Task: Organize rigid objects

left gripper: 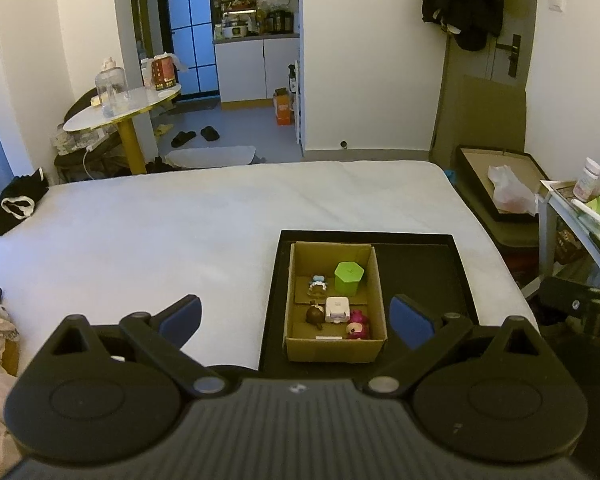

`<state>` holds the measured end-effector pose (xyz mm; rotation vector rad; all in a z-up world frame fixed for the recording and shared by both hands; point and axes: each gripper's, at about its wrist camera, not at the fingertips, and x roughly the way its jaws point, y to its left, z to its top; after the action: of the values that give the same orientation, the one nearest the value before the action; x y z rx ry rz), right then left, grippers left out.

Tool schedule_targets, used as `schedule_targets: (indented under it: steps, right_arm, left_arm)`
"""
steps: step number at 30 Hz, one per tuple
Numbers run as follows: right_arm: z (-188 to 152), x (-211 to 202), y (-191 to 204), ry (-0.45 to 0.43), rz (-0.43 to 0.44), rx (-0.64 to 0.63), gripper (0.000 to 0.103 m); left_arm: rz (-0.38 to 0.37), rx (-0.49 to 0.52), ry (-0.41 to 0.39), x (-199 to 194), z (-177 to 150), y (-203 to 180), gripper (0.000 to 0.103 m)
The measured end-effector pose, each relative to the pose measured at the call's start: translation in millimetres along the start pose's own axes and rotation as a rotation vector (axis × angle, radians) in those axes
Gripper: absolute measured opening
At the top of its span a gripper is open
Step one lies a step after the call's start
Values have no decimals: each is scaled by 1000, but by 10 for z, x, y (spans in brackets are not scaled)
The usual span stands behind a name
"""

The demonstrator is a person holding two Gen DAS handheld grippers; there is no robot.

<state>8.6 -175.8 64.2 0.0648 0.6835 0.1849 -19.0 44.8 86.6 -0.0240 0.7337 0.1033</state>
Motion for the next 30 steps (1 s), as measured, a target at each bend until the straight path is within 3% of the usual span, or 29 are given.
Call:
schedule_targets:
  steps: [30]
  right_arm:
    - [-21, 43, 10, 12, -28, 4, 103]
  left_arm:
    - [-11, -14, 10, 24, -34, 39, 100]
